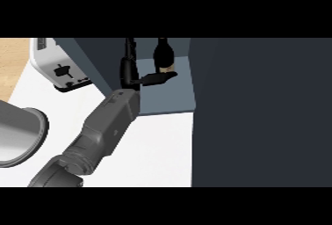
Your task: Pick up the wine, place it into the cabinet and close the cabinet
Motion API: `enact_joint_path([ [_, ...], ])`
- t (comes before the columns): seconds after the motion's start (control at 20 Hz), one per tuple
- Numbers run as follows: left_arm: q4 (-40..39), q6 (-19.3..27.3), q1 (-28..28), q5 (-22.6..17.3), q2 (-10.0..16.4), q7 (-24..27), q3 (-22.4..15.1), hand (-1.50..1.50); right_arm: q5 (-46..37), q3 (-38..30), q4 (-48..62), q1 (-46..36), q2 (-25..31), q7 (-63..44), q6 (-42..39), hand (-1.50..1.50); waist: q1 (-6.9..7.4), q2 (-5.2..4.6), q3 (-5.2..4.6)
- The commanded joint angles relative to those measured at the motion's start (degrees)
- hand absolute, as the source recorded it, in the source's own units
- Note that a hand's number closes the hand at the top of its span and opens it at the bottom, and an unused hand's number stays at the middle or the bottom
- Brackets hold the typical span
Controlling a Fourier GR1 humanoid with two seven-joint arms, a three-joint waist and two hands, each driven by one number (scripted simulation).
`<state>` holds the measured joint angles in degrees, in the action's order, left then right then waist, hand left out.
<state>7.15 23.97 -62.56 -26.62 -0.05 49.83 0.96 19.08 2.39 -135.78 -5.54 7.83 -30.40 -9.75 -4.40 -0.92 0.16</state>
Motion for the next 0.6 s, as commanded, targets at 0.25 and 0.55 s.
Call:
enact_joint_path([
  [0.25, 1.35, -4.34, 3.73, -3.13, 0.05, 0.55, -0.13, -1.50, -0.07, -0.46, -5.74, 2.11, 0.65, -2.74, 1.34, -1.50, 1.59, 0.40, -0.21],
  [0.55, 5.02, -4.00, 4.57, -9.45, 0.05, -0.79, -4.64, -1.50, -1.34, 1.94, -3.09, 0.66, -1.15, -2.54, 2.72, -1.50, 1.22, 0.66, -0.20],
])
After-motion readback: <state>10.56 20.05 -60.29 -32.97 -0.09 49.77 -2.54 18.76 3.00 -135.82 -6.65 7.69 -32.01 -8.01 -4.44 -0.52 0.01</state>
